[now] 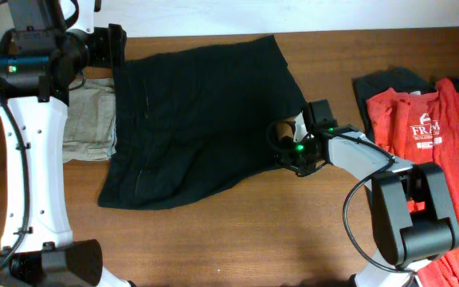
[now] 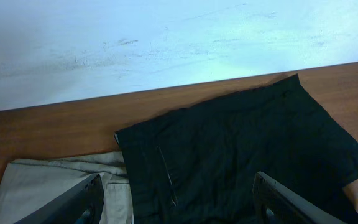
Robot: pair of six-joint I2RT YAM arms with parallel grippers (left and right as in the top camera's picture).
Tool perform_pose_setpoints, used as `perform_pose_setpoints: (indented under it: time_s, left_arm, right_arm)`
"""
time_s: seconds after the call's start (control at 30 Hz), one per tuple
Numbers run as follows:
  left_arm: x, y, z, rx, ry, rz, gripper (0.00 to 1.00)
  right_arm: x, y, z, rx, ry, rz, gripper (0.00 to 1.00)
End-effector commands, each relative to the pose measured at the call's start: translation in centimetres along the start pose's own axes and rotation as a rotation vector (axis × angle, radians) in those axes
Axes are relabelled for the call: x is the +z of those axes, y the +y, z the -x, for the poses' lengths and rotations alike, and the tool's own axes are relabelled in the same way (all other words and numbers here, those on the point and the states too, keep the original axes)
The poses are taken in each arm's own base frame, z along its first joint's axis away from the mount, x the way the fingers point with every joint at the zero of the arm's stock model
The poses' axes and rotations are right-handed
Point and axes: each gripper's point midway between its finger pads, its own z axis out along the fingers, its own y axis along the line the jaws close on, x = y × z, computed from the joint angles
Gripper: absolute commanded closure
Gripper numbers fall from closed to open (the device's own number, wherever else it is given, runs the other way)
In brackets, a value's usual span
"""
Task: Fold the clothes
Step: 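Spread the black shorts flat on the table center with both grippers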
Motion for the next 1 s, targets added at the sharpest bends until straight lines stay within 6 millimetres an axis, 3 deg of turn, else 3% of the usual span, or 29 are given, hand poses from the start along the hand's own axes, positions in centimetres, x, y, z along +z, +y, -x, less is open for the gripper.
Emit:
perform_pose_setpoints:
  time_s: [0.0, 0.03, 0.1, 0.13, 0.17, 0.23, 0.3, 0.33, 0.43, 0.5, 0.53, 0.67, 0.7, 0.73, 0.8, 0.87, 0.93, 0.97]
  left_arm:
    - [-0.8, -0.1, 0.2, 0.013, -0.009, -0.004, 0.24]
    - [-0.8, -0.1, 0.1, 0.012, -0.005, -0.005, 0.24]
    - [-0.8, -0.2, -0.4, 0.009, 0.015, -0.007, 0.17]
    - [-0.8, -0.2, -0.8, 0.006, 0.030, -0.008, 0.16]
    - [-0.8, -0.3, -0.9, 0.004, 0.038, -0.010, 0.15]
    - [-0.8, -0.5, -2.7, -0.008, 0.109, -0.020, 0.13]
    - [0.5, -1.0, -5.1, 0.034, 0.197, -0.043, 0.13]
    - [2.3, -1.6, -7.1, 0.039, 0.260, -0.065, 0.14]
    - [9.7, -5.3, -13.1, 0.215, 0.420, -0.229, 0.41]
    - [15.3, -6.9, -16.6, 0.271, 0.482, -0.278, 0.73]
    - [18.6, -7.4, -18.7, 0.277, 0.507, -0.292, 0.82]
    - [25.1, -8.0, -21.3, 0.316, 0.458, -0.289, 0.83]
    - [27.4, -5.7, -23.3, 0.314, 0.497, -0.168, 0.86]
    - [28.2, -3.2, -24.7, 0.295, 0.539, -0.034, 0.90]
    - [28.1, 0.4, -25.3, 0.252, 0.573, 0.125, 0.95]
    - [26.9, 5.0, -24.6, 0.173, 0.574, 0.240, 0.96]
    - [25.8, 7.6, -23.6, 0.107, 0.568, 0.276, 0.95]
    - [25.5, 6.9, -21.5, 0.073, 0.517, 0.216, 0.90]
  right_arm:
    - [0.0, -0.2, -1.1, -0.023, 0.035, 0.001, 0.96]
    - [-1.2, -0.8, -1.1, -0.020, 0.045, -0.025, 0.96]
    - [-7.8, -4.8, -0.7, 0.054, -0.009, -0.304, 0.96]
    - [-12.6, -6.6, -1.9, 0.092, -0.019, -0.454, 0.96]
    - [-15.0, -6.7, -3.8, 0.118, 0.012, -0.484, 0.96]
    - [-17.5, -6.8, -6.9, 0.142, 0.059, -0.512, 0.96]
    - [-17.9, -6.8, -7.6, 0.150, 0.072, -0.518, 0.96]
    - [-18.0, -7.0, -8.2, 0.171, 0.092, -0.528, 0.96]
    - [-18.2, -7.3, -8.6, 0.184, 0.101, -0.551, 0.96]
    - [-18.2, -7.3, -8.5, 0.184, 0.100, -0.551, 0.96]
    - [-18.2, -7.3, -8.6, 0.184, 0.102, -0.551, 0.96]
    - [-18.1, -7.3, -8.6, 0.211, 0.096, -0.549, 0.96]
    - [-18.1, -7.2, -8.8, 0.225, 0.101, -0.545, 0.96]
    - [-18.1, -7.3, -9.2, 0.242, 0.112, -0.552, 0.96]
    - [-18.0, -7.9, -10.8, 0.279, 0.166, -0.578, 0.96]
    - [-16.9, -9.6, -13.8, 0.369, 0.251, -0.629, 0.96]
    - [-15.6, -10.8, -16.0, 0.411, 0.311, -0.650, 0.96]
    - [-15.0, -11.2, -16.5, 0.424, 0.322, -0.650, 0.96]
